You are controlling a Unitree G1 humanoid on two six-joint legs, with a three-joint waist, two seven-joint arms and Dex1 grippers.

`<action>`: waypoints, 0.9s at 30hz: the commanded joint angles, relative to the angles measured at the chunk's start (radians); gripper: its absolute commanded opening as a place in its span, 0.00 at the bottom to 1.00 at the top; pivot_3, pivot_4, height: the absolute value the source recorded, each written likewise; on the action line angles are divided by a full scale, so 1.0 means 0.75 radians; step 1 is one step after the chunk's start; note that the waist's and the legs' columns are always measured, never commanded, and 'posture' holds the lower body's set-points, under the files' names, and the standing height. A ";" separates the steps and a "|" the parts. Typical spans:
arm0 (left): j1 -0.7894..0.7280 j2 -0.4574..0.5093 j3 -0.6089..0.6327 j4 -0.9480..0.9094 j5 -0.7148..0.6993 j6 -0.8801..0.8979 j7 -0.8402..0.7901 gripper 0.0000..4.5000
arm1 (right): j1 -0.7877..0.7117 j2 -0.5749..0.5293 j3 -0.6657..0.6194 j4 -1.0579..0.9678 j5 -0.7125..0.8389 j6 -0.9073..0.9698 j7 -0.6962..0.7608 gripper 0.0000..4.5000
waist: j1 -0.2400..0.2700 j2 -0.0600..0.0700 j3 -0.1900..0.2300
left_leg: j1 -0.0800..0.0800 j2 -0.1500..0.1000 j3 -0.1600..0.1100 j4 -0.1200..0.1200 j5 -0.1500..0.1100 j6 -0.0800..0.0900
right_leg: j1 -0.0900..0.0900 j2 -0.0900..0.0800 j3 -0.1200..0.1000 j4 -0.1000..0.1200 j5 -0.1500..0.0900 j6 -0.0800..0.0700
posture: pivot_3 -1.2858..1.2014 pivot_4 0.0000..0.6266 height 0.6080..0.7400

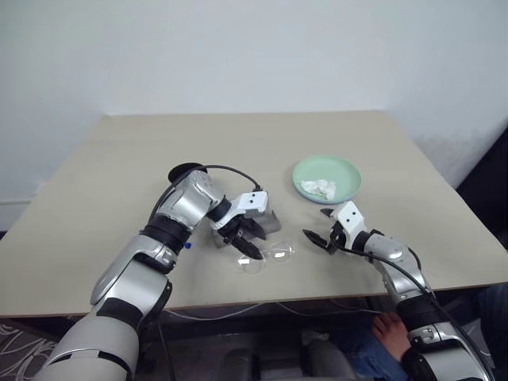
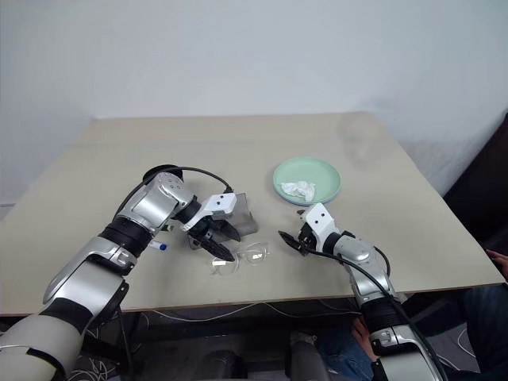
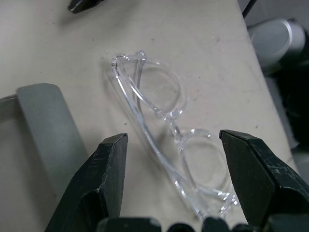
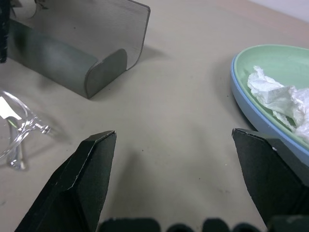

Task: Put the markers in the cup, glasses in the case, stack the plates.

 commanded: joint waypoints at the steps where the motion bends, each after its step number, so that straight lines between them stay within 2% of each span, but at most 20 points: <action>1: -0.059 -0.020 -0.004 0.013 0.039 0.009 -0.007 0.71 | -0.011 -0.003 -0.011 -0.078 0.017 -0.046 -0.008 0.92 | 0.000 0.000 0.000 | 0.000 0.000 0.000 0.000 0.000 0.000 | 0.000 0.000 0.000 0.000 0.000 0.000 | 0.52 0.00 0.85; 7: -0.062 -0.067 0.002 0.034 0.045 0.040 -0.003 0.71 | 0.016 -0.032 -0.017 -0.150 0.073 -0.056 0.070 0.92 | 0.000 -0.001 0.001 | 0.000 -0.001 0.001 0.000 -0.001 0.001 | 0.000 0.000 0.001 0.000 0.000 0.001 | 0.52 0.00 0.85; 16: -0.054 -0.094 -0.004 0.066 0.096 -0.016 0.025 0.71 | 0.086 -0.130 -0.038 -0.287 0.258 0.018 0.306 0.92 | -0.001 -0.002 0.001 | 0.000 -0.001 0.001 0.002 -0.001 0.002 | 0.000 0.000 0.002 0.000 0.000 0.001 | 0.52 0.00 0.85; 26: -0.052 -0.122 0.010 0.103 0.134 -0.046 0.068 0.71 | 0.076 -0.141 -0.027 -0.270 0.257 0.020 0.302 0.92 | 0.006 -0.002 0.001 | 0.000 -0.001 0.001 0.006 -0.001 0.002 | 0.001 0.000 0.003 0.001 0.000 0.001 | 0.52 0.00 0.85; 27: -0.054 -0.125 0.012 0.107 0.136 -0.044 0.072 0.67 | 0.077 -0.138 -0.024 -0.270 0.255 0.019 0.300 0.93 | 0.006 -0.002 0.001 | 0.000 -0.001 0.001 0.006 -0.002 0.002 | 0.001 0.000 0.003 0.001 0.000 0.001 | 0.52 0.00 0.85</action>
